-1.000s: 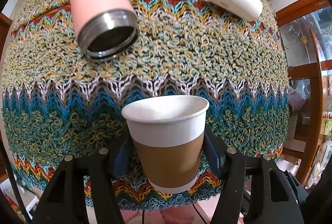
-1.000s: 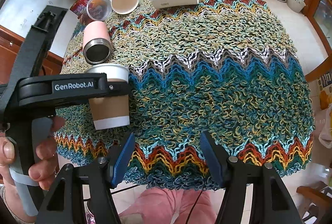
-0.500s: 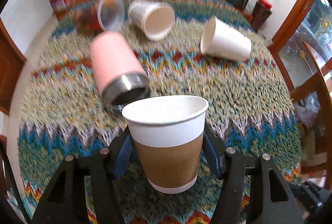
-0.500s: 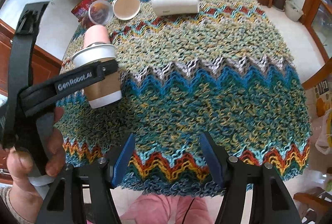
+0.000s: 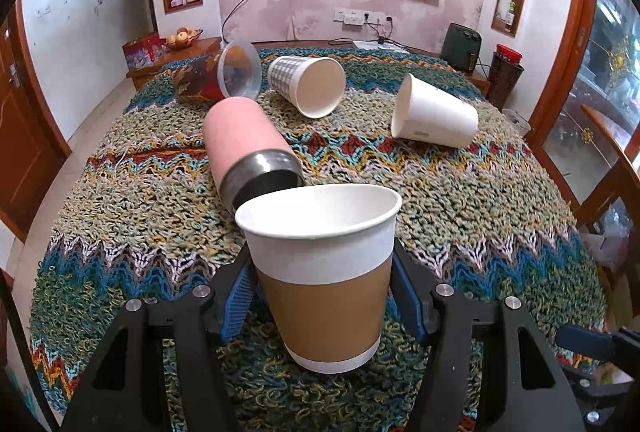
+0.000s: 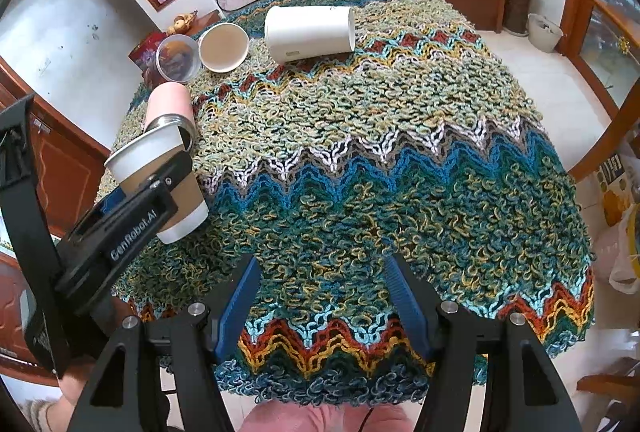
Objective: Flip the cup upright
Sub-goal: 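Rotate the held cup with the left gripper, turning its opening toward the gripper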
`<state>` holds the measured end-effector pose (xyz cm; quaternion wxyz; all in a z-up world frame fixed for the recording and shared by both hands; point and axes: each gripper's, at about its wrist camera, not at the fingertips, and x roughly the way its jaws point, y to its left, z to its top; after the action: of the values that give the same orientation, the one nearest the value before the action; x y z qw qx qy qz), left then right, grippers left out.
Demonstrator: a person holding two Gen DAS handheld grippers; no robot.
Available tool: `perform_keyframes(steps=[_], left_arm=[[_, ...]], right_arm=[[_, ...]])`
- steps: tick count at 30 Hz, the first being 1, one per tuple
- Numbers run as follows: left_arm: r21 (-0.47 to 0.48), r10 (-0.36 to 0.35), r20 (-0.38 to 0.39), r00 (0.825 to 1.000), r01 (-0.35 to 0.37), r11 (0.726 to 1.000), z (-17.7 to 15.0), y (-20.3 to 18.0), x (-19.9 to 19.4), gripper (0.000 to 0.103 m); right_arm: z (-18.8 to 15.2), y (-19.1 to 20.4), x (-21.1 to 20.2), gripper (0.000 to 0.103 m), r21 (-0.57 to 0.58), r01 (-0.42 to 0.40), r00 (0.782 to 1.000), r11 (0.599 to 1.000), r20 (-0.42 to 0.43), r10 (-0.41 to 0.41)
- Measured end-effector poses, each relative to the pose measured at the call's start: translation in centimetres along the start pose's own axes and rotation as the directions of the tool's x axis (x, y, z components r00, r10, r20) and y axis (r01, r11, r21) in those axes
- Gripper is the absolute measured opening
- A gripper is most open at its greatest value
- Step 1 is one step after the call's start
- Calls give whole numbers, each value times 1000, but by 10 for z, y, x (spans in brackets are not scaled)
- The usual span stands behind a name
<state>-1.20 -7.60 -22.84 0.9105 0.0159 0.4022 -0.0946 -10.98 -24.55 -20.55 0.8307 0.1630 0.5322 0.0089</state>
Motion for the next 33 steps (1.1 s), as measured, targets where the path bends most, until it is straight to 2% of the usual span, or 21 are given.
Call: perform_keyframes(steps=[11,33], left_arm=[[36,2,17,1000,-2,999,-13,-4,-5,66],[155,10,74,997,-22,988,-48,-11,-27,68]], right_arm=[[-8,9,3,66,-15,-7,1000,1000,-6,7],[-4,14,-2,66,-36,58,998,998,37,-57]])
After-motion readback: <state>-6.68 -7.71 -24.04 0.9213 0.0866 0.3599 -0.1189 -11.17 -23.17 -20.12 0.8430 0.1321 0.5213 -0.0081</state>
